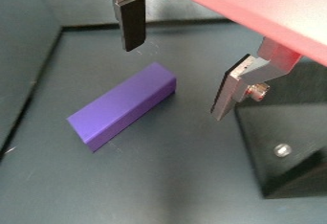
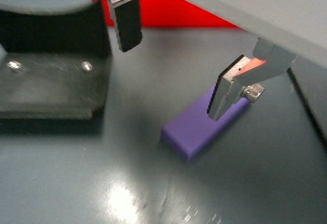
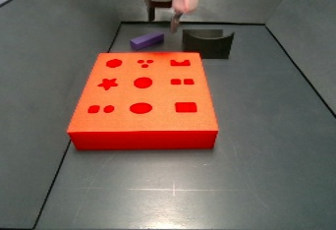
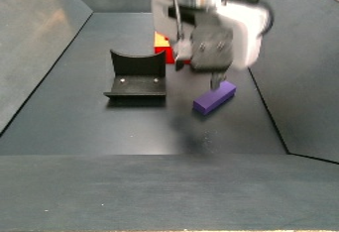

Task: Pick up the rectangle object. Move up. Place the rectangle object on the fixture. Regrasp the rectangle object. Move to above the board. Insert the rectangle object.
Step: Pick up the rectangle object.

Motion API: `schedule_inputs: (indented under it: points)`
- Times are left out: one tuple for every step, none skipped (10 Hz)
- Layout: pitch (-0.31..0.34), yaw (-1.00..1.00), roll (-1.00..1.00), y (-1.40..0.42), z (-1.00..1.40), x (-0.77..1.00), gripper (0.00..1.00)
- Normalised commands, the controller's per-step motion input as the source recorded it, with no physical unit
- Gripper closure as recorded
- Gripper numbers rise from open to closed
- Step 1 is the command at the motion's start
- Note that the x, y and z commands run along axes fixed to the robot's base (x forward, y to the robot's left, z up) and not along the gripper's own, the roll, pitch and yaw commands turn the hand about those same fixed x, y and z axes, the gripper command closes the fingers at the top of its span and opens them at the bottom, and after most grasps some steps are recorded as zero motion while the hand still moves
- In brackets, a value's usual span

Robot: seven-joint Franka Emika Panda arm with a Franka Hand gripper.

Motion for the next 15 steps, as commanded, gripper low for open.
schedule_inputs:
  points:
    - [-0.034, -0.65, -0.15, 0.18, -0.59, 0.0, 0.0]
    - [-0.077, -0.43, -0.27, 0.25, -0.5, 0.0, 0.0]
    - [-0.107, -0.34, -0.27, 0.12, -0.33, -0.07, 0.0]
    - [-0.149, -0.27, -0.24, 0.07, -0.1, -0.16, 0.0]
    - [-0.179, -0.15, -0.16, 0.0, -0.01, -0.23, 0.0]
    - [-0.179, -0.04, -0.1, 0.0, -0.13, -0.25, 0.0]
    - [-0.201, 0.0, -0.08, 0.0, -0.17, -0.31, 0.0]
    - [-0.227, 0.0, -0.12, 0.01, -0.24, -0.31, 0.0]
    - [-0.194, 0.0, -0.17, 0.08, -0.29, -0.12, 0.0]
    - [-0.276, 0.0, -0.17, 0.08, -0.25, -0.06, 0.0]
    - [-0.016, 0.0, -0.05, 0.0, -0.01, 0.0, 0.0]
    - [0.003, 0.0, 0.1, 0.0, 0.0, 0.0, 0.0]
    - [0.0, 0.0, 0.0, 0.0, 0.0, 0.0, 1.0]
    - [0.0, 0.0, 0.0, 0.0, 0.0, 0.0, 1.0]
    - [0.0, 0.0, 0.0, 0.0, 0.0, 0.0, 1.0]
